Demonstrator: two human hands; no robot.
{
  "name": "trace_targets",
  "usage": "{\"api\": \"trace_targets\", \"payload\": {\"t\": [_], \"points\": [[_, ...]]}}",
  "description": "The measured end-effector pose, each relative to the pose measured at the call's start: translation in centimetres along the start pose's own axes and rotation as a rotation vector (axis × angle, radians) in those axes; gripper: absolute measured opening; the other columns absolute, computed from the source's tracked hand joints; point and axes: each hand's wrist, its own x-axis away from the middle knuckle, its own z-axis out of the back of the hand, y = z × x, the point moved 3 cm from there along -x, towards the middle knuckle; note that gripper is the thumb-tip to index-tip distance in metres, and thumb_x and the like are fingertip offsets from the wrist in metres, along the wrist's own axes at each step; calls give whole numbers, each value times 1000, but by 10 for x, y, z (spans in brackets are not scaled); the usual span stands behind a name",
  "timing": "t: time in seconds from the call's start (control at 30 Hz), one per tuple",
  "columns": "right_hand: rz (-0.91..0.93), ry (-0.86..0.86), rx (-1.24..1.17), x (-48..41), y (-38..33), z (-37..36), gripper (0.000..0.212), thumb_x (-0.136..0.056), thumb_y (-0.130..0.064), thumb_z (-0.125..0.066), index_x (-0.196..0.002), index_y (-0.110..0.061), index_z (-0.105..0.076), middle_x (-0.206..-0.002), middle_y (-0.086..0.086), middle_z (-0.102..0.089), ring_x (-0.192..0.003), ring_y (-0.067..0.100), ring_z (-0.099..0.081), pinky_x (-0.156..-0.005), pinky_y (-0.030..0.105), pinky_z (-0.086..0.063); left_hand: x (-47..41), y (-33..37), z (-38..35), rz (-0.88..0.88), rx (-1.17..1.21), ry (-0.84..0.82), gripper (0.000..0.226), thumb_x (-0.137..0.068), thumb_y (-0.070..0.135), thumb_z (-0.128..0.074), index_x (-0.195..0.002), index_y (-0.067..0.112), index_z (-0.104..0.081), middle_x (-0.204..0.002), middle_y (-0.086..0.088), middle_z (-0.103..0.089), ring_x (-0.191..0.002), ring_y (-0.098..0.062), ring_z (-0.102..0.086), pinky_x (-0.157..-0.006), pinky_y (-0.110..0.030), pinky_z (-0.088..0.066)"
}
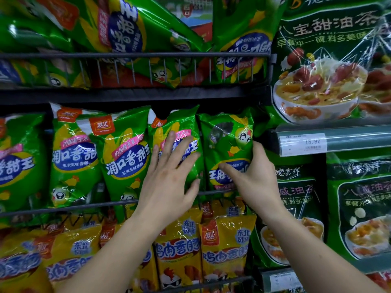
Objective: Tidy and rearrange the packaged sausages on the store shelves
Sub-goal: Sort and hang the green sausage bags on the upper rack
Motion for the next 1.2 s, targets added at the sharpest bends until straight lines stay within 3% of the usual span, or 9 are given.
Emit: {"api": "trace_targets", "payload": {"t": [0.1,0.27,0.47,0.63,0.77,0.83,0.93,1.1,1.2], "points": [[42,31,-29,2,-2,-2,61,-75,-36,-82,-125,-28,-48,-102,-11,-68,-87,10,-68,-81,46,-57,0,1,1,10,26,-2,53,-93,41,-57,-143,29,-45,-164,9,-11,-151,-14,14,-122,-46,6],[177,167,-138,5,-25,6,64,-78,-28,-82,-130,-17,-47,-113,-4,-64,-104,13,-64,-89,37,-54,0,4,7,51,151,5,58,-93,39,-59,-146,29,-41,-162,13,-17,-150,-6,12,-123,-44,5],[265,289,-321,7,-53,30,66,-79,-22,-83,-130,-7,-45,-114,2,-62,-105,10,-64,-88,25,-53,-1,10,23,160,429,52,70,-84,51,-66,-146,33,-38,-150,32,-22,-147,7,-2,-125,-41,-7],[163,282,-545,10,-59,46,57,-80,-18,-81,-124,-11,-47,-104,-10,-64,-94,-2,-66,-79,13,-50,2,26,32,260,561,96,79,-70,62,-70,-140,36,-45,-137,27,-47,-126,13,-39,-105,-8,-31],[49,222,-626,15,-55,41,55,-79,-23,-82,-122,-14,-50,-106,-3,-69,-93,5,-70,-79,24,-58,2,35,32,327,785,136,76,-62,54,-76,-132,33,-55,-122,30,-58,-117,17,-49,-95,-2,-38],[8,209,-629,20,-51,34,52,-77,-27,-83,-118,-15,-52,-106,1,-70,-94,12,-71,-82,38,-59,3,37,29,384,886,175,64,-62,45,-82,-121,36,-60,-111,31,-62,-111,20,-51,-96,-8,-42],[-33,198,-631,27,-49,27,49,-77,-27,-82,-114,-16,-53,-104,2,-71,-92,15,-72,-81,44,-59,9,38,27,481,983,217,56,-57,46,-84,-109,40,-65,-106,35,-65,-108,20,-53,-97,-36,-53],[-73,201,-547,36,-51,20,48,-76,-34,-83,-111,-17,-54,-101,1,-71,-92,15,-72,-81,46,-59,18,31,31,517,1028,235,47,-62,29,-90,-102,40,-68,-98,37,-65,-102,23,-53,-96,-27,-50],[-103,179,-499,40,-53,17,50,-73,-39,-84,-110,-20,-57,-101,-1,-72,-92,14,-72,-81,47,-59,22,21,35,556,1075,273,50,-59,29,-92,-102,40,-69,-103,31,-67,-104,14,-58,-91,-38,-55]]}}
